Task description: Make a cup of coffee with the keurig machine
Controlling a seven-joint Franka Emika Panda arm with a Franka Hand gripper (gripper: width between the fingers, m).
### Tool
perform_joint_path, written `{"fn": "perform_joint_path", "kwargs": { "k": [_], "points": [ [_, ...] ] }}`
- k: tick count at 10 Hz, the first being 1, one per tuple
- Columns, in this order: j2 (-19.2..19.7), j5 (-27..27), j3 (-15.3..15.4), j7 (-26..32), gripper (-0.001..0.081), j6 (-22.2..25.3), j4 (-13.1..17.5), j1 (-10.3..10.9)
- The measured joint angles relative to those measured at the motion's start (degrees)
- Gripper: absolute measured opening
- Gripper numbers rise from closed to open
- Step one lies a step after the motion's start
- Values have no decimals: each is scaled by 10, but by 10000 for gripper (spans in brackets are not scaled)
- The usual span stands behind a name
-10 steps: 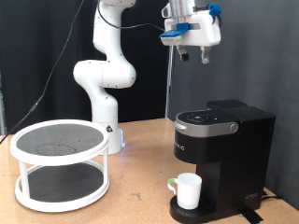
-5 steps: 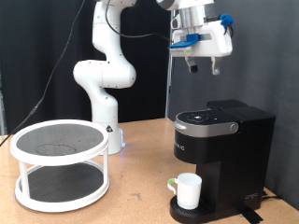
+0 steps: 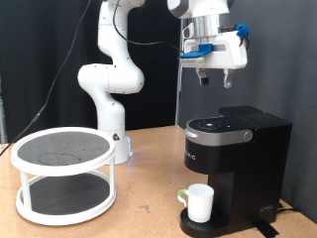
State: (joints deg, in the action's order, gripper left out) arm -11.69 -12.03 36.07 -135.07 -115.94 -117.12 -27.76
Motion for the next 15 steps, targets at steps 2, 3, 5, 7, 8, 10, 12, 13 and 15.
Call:
{"fn": "perform_joint_path", "kwargs": {
  "k": [2, 3, 5, 7, 8, 10, 12, 13, 15],
  "points": [
    [0, 7, 0, -3, 457, -12, -9, 0],
    [0, 11, 0, -5, 457, -20, -12, 0],
    [0, 14, 0, -6, 275, -28, -19, -1],
    [0, 14, 0, -6, 25, -29, -25, -2],
    [0, 14, -1, -6, 25, -29, -28, -3],
    [0, 14, -1, -6, 6, -29, -35, -6],
    [3, 15, -1, -6, 1, -29, -41, -10],
    [8, 15, -1, -6, 0, -33, -43, -10],
    [19, 16, 0, -4, 0, -39, -47, -10]
  ]
}}
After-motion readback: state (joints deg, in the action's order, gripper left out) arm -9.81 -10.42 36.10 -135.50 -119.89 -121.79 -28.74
